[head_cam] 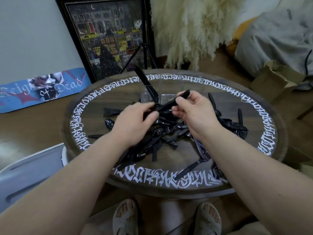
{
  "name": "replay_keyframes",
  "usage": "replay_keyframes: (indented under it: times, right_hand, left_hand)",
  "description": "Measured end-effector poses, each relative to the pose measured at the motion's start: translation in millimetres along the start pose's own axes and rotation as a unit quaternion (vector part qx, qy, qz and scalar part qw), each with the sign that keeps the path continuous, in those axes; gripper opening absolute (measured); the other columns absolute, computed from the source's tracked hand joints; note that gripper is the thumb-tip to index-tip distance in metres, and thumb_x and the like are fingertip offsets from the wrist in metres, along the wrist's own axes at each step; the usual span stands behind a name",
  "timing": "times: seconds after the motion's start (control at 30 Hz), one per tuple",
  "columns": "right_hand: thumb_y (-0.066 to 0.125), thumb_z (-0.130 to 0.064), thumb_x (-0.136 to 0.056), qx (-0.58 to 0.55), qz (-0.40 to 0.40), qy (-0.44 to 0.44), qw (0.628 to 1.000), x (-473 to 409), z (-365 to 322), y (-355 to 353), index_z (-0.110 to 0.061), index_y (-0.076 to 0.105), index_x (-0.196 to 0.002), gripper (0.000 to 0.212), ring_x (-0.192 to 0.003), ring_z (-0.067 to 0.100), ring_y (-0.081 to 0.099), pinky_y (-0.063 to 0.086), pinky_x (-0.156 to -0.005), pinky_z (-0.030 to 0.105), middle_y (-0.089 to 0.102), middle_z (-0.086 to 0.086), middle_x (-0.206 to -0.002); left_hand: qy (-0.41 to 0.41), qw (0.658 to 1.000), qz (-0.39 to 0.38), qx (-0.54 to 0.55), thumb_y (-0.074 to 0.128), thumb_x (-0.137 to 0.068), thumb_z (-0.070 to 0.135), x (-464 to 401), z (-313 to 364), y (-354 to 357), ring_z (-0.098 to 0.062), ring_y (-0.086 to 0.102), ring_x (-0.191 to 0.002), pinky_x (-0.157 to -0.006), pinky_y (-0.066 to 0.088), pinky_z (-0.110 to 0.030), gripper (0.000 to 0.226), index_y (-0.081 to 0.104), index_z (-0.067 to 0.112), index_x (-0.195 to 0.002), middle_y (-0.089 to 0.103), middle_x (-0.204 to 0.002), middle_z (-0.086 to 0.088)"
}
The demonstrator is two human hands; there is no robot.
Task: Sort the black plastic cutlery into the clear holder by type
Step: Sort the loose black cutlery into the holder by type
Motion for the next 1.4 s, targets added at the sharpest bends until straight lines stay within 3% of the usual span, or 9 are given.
replay_keyframes:
  times: [0.13,0.4,0.47,0.63,0.77,0.87,1.1,1.27,1.4]
  right_hand:
    - [0.053,0.0,-0.094,0.111,0.034,-0.116,0.986,-24,-43,6,-0.015,0.055,-0.088,0.016,-0.069,0.013,0.06,0.055,-0.069,0.023,0.06,0.005,-0.079]
    - [0.056,-0.012,-0.09,0.313,0.051,-0.24,0.917,-85,-73,40,-0.027,0.055,-0.087,0.016,-0.083,0.024,0.064,0.054,-0.081,0.045,0.064,0.0,-0.083]
    - [0.055,-0.013,-0.092,0.378,0.022,-0.24,0.894,-99,-66,49,-0.02,0.058,-0.096,0.009,-0.081,0.02,0.061,0.052,-0.082,0.043,0.064,0.001,-0.084]
    - [0.051,-0.016,-0.096,0.534,-0.087,-0.229,0.809,-125,-45,74,-0.014,0.057,-0.121,0.026,-0.089,0.017,0.053,0.043,-0.082,0.027,0.06,-0.001,-0.096]
    - [0.05,-0.017,-0.096,0.604,-0.145,-0.19,0.76,-147,-21,93,-0.013,0.058,-0.126,0.032,-0.087,0.015,0.047,0.032,-0.074,0.021,0.058,0.0,-0.097]
    - [0.055,-0.018,-0.093,0.604,-0.136,-0.162,0.768,-157,-9,99,-0.015,0.059,-0.128,0.035,-0.108,0.022,0.057,0.039,-0.087,0.022,0.064,0.006,-0.12]
    - [0.062,-0.023,-0.088,0.603,-0.133,-0.144,0.773,-167,-1,102,-0.012,0.054,-0.133,0.047,-0.128,0.024,0.047,0.036,-0.106,0.03,0.053,0.008,-0.138]
    - [0.058,-0.012,-0.085,0.507,-0.181,-0.095,0.838,-166,-5,105,-0.01,0.043,-0.142,0.059,-0.131,0.014,0.043,0.029,-0.097,0.015,0.047,0.004,-0.144]
    - [0.065,-0.013,-0.083,0.48,-0.213,-0.077,0.847,-166,-2,109,-0.011,0.036,-0.146,0.069,-0.128,0.01,0.043,0.03,-0.093,0.013,0.044,0.003,-0.146]
  left_hand:
    - [-0.013,0.997,0.046,-0.061,0.04,-0.1,0.03,-41,-24,-24,-0.029,0.038,-0.13,-0.108,0.03,-0.04,0.044,0.042,0.02,-0.143,0.046,-0.143,-0.003]
    - [-0.014,0.989,-0.05,-0.139,0.034,-0.098,0.02,-86,-63,-9,-0.03,0.023,-0.138,-0.111,0.03,-0.047,0.052,0.027,0.029,-0.149,0.025,-0.156,0.008]
    - [-0.014,0.989,-0.071,-0.132,0.033,-0.098,0.018,-90,-65,-5,-0.028,0.021,-0.139,-0.111,0.029,-0.047,0.052,0.028,0.03,-0.149,0.024,-0.156,0.011]
    - [-0.002,0.994,-0.06,-0.094,0.035,-0.093,0.008,-92,-68,-2,-0.023,0.022,-0.138,-0.112,0.028,-0.045,0.058,0.032,0.03,-0.147,0.028,-0.154,0.013]
    - [0.011,0.995,-0.05,-0.083,0.036,-0.094,0.008,-92,-74,1,-0.023,0.023,-0.137,-0.111,0.029,-0.047,0.058,0.033,0.03,-0.147,0.029,-0.154,0.014]
    - [0.021,0.995,-0.05,-0.078,0.035,-0.094,0.008,-91,-76,1,-0.023,0.024,-0.137,-0.111,0.029,-0.045,0.057,0.033,0.031,-0.147,0.029,-0.154,0.014]
    - [0.042,0.994,-0.051,-0.082,0.036,-0.093,0.006,-91,-82,0,-0.023,0.024,-0.137,-0.11,0.03,-0.046,0.06,0.031,0.031,-0.147,0.028,-0.154,0.013]
    - [0.051,0.995,-0.044,-0.075,0.037,-0.092,0.005,-93,-84,0,-0.021,0.026,-0.136,-0.108,0.032,-0.047,0.061,0.032,0.031,-0.147,0.029,-0.153,0.016]
    - [0.052,0.994,-0.045,-0.079,0.037,-0.092,0.005,-94,-86,1,-0.022,0.027,-0.135,-0.108,0.033,-0.047,0.061,0.031,0.031,-0.147,0.028,-0.153,0.017]
Point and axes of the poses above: each hand's wrist, its own x-axis away from the middle knuckle, its own y-axis out of the palm, z = x × y, the point moved 3 cm from there along -x, towards the middle knuckle
